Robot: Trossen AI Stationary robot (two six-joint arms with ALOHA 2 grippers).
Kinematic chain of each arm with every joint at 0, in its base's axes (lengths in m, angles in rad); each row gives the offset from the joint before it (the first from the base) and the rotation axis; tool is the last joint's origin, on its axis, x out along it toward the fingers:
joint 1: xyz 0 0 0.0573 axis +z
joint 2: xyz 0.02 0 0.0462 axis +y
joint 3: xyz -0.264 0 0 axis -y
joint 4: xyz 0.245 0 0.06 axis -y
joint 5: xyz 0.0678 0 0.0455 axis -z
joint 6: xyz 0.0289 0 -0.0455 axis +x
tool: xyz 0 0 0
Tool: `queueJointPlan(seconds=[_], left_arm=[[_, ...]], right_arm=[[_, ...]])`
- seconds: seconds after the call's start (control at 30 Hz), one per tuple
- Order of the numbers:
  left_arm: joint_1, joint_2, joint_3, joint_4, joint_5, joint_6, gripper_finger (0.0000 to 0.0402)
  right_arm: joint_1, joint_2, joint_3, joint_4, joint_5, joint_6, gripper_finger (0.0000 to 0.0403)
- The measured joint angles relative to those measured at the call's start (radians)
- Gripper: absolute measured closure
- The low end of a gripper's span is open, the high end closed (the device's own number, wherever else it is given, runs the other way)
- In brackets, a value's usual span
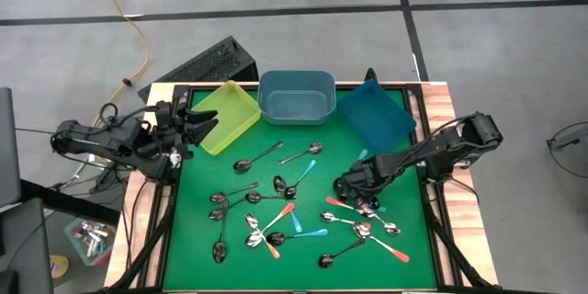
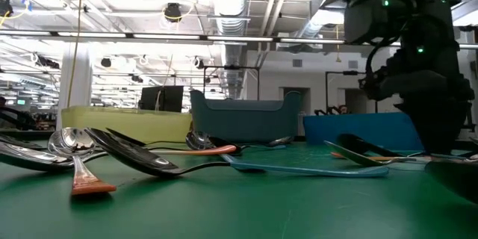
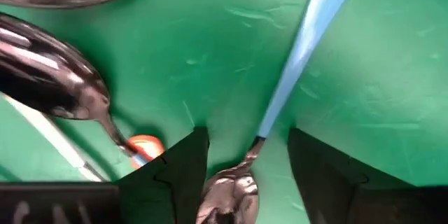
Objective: Sort silverware by color (type)
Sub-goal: Put the blue spoon into the blue bin
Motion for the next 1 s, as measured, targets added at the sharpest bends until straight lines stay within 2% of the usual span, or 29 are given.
queueJointPlan(seconds=[0.1,0.27,0.53,1.0], left_arm=[[0.0,0.002,0.0,0.0,-0.025,0.0,0.0226],[0.0,0.009,0.0,-0.017,-0.065,-0.002,0.0226],[0.0,0.028,0.0,-0.044,-0.072,-0.024,0.0226],[0.0,0.033,0.0,-0.046,-0.091,-0.053,0.0226]], right_arm=[[-0.006,-0.003,-0.001,-0.004,0.002,0.006,0.0221],[-0.009,-0.01,-0.004,-0.016,0.007,0.017,0.0292],[-0.009,-0.013,-0.003,-0.022,0.006,0.02,0.0388],[-0.006,-0.108,-0.009,-0.008,0.007,0.062,0.0394]])
